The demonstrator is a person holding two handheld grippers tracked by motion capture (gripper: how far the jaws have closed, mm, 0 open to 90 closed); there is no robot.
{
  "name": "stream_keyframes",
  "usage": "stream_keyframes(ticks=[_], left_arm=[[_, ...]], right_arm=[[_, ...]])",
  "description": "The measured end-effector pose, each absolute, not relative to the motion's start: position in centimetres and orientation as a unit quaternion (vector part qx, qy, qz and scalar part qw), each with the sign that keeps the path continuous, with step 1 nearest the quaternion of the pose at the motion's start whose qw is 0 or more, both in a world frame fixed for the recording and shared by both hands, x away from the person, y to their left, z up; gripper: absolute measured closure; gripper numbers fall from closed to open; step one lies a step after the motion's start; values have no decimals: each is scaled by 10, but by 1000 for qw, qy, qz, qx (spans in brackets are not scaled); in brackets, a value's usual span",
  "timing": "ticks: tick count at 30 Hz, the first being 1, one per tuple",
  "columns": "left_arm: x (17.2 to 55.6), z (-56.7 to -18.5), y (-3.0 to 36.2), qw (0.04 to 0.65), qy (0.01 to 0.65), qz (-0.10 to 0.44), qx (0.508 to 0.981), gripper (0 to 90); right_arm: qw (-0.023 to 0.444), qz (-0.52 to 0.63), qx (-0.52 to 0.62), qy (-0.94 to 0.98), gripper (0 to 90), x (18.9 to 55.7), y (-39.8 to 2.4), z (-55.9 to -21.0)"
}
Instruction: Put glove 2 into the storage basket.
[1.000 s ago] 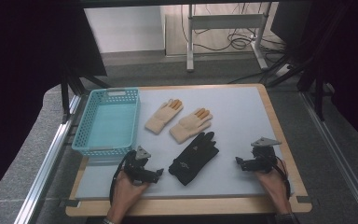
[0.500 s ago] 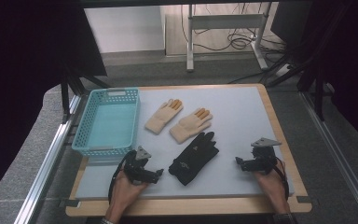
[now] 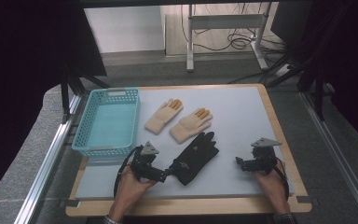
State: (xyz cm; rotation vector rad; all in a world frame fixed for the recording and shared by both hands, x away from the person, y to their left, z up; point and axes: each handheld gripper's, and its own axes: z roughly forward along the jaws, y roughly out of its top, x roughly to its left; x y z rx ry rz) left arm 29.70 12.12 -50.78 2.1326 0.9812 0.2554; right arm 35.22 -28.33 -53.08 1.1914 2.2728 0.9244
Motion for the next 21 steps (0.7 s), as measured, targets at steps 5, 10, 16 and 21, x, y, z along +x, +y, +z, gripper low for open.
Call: stream_keyframes(ticks=[5,10,16,21], left_arm=[[303,-499,90,368,359,94,852,0],[310,-496,59,355,343,94,865,0],[319,-500,29,339,343,95,871,0],[328,-513,16,302,355,118,877,0]], right_arm=[[206,332,427,816,61,352,-283,-531],[206,332,427,815,61,352,-283,-531],[205,332,427,815,61,352,-283,-531],[205,333,427,815,61,352,-283,-531]])
